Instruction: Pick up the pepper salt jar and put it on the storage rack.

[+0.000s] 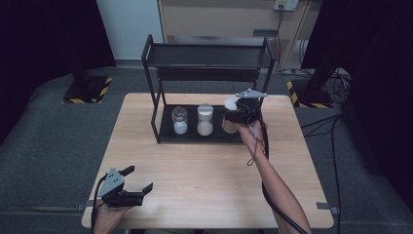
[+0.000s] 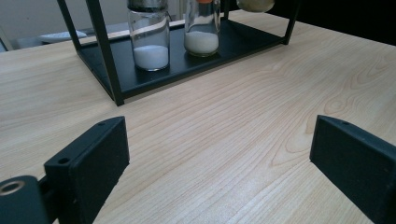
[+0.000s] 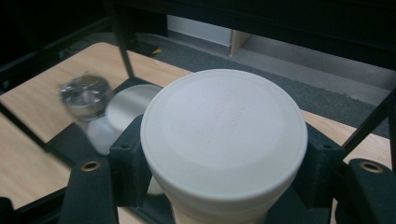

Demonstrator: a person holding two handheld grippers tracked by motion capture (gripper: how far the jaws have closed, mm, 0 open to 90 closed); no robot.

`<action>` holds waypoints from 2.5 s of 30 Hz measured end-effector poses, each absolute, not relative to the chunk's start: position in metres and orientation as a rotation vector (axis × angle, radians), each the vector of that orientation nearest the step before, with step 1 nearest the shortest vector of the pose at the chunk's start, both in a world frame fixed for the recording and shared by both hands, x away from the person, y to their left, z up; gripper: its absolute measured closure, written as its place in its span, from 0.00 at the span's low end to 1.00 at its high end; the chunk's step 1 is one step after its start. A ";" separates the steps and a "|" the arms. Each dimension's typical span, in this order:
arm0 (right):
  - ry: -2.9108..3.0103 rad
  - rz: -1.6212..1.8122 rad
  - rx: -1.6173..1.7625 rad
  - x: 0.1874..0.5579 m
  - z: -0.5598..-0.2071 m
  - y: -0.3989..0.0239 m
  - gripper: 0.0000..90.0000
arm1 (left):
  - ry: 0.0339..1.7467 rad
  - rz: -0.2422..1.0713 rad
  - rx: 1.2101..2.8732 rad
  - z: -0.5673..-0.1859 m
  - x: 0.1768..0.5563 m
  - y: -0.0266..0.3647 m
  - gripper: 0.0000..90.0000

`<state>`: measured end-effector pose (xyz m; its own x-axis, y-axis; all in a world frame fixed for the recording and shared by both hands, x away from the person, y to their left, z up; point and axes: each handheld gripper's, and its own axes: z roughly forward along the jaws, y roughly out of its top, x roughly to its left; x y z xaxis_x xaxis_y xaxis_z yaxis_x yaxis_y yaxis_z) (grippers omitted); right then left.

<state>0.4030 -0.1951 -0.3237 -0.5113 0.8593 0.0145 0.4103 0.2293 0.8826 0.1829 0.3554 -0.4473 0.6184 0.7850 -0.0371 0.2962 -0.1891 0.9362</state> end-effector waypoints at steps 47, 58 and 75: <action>1.947 1.161 1.305 0.430 -0.382 -0.186 0.31 | 0.881 0.563 1.761 -0.447 0.183 0.357 0.04; 1.881 1.246 1.266 0.414 -0.351 -0.201 0.12 | 0.877 0.557 1.763 -0.447 0.184 0.356 0.04; 2.004 1.363 1.007 0.368 -0.321 -0.213 0.10 | 0.898 0.558 1.752 -0.447 0.183 0.356 0.04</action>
